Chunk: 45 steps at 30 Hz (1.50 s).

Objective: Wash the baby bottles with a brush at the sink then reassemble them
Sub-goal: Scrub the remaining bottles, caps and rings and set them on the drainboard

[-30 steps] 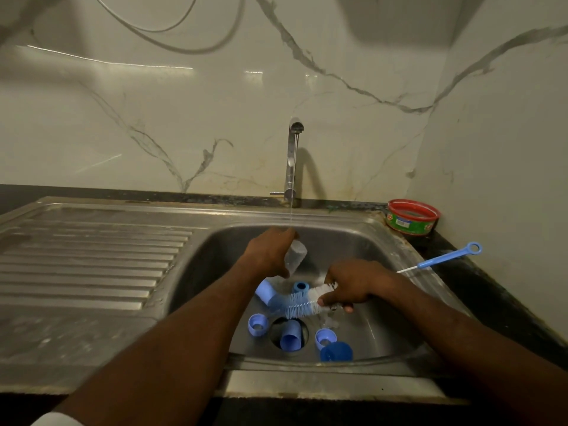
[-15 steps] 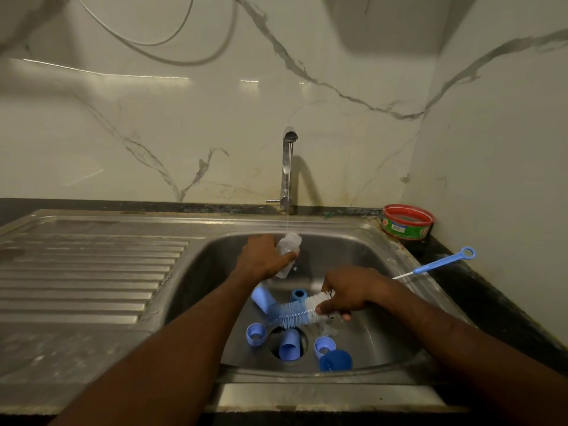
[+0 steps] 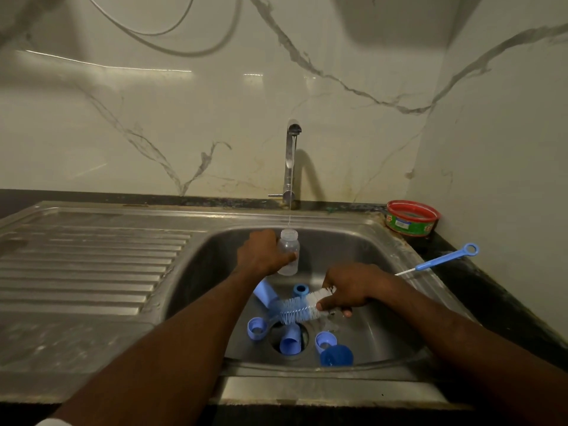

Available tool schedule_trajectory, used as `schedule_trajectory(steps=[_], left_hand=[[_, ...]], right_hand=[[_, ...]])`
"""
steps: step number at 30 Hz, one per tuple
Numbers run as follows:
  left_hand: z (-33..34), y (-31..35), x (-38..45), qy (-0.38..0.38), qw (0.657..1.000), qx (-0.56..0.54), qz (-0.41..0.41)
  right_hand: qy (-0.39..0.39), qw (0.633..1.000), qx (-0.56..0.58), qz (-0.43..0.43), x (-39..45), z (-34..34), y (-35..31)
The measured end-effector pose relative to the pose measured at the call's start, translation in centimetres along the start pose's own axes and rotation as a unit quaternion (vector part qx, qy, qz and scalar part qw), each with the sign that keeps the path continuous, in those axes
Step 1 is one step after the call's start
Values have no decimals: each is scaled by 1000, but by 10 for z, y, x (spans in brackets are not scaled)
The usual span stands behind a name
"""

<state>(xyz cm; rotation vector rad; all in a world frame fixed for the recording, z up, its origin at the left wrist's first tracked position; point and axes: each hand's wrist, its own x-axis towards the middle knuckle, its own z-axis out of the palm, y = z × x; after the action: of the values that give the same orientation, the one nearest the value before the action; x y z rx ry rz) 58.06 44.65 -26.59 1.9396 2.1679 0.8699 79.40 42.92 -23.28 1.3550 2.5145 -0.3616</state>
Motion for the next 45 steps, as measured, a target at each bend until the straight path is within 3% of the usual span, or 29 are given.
schedule_trajectory(steps=[4, 8, 9, 12, 13, 16, 20, 24, 27, 31, 34, 37, 41, 45], left_hand=[[-5, 4, -2, 60, 998, -32, 17], [-27, 18, 3, 236, 964, -109, 47], [-27, 19, 2, 227, 967, -106, 40], [-11, 13, -9, 70, 997, -12, -5], [-8, 11, -10, 57, 998, 0, -12], [-11, 15, -3, 133, 990, -55, 1], [-8, 13, -11, 35, 999, 31, -23], [-11, 12, -5, 133, 991, -33, -7], [-8, 11, -8, 62, 998, 24, -18], [-8, 11, -7, 121, 992, -13, -4], [-7, 13, -12, 75, 997, 17, -14], [-8, 11, -10, 120, 993, -16, -10], [-6, 7, -11, 45, 998, 25, -32], [-9, 9, -9, 128, 991, -24, -14]], right_hand=[[4, 1000, -3, 1, 1, 1, 0], [3, 1000, 2, -1, 1, 1, 0], [2, 1000, 2, -1, 1, 1, -1], [1, 1000, 4, -6, -1, 1, -2], [3, 1000, 3, -8, -1, 1, -3], [8, 1000, 1, -7, -1, 1, -1], [-1, 1000, 7, -11, -2, 1, 0], [2, 1000, 10, -12, -3, -1, -3], [6, 1000, -8, -20, -4, -1, -4], [7, 1000, 1, -13, -3, -1, -2], [3, 1000, 0, -12, -4, 0, -2], [6, 1000, 0, -13, -3, 0, -2], [2, 1000, 9, -21, -4, -1, -4], [-5, 1000, 19, -17, -6, -2, -4]])
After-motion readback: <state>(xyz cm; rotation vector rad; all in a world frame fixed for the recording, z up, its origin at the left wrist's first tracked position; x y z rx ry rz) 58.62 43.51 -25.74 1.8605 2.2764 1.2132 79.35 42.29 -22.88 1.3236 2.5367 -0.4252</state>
